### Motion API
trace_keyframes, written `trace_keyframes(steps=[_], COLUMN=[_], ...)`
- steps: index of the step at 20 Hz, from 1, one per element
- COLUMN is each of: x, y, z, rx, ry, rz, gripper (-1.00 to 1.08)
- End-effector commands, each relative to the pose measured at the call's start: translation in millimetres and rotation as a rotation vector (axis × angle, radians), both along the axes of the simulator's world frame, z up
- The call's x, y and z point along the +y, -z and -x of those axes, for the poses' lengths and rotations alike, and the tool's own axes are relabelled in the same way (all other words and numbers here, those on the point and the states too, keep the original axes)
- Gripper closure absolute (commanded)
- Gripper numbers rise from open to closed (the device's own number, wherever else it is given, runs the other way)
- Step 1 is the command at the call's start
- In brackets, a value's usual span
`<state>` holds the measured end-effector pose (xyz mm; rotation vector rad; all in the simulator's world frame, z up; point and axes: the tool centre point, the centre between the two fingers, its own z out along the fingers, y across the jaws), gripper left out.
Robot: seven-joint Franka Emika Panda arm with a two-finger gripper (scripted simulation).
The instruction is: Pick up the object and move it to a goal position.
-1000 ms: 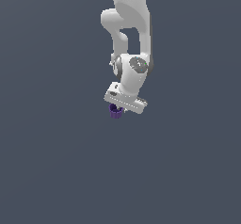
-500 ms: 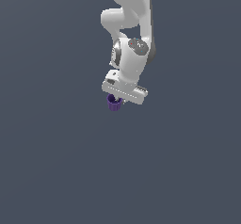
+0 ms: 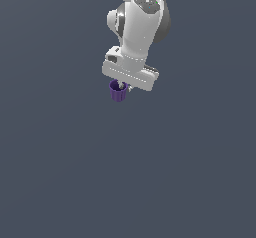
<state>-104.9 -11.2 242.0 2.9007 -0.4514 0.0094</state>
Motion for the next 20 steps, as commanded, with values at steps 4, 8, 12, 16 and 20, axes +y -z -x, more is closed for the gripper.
trace_keyframes(steps=[4,8,12,16,20], x=[-5.8,-9.5,-12.7,-14.7,-15.9], y=[-59.1,-96.3,-125.8,-146.9,-159.6], z=[9.0,14.0,17.4,19.3,20.2], rx=[-0.001,-0.001,-0.001,-0.001,-0.001], ry=[0.0,0.0,0.0,0.0,0.0], rz=[0.0,0.0,0.0,0.001,0.001], gripper=[1.08,1.08,1.08,1.08,1.08])
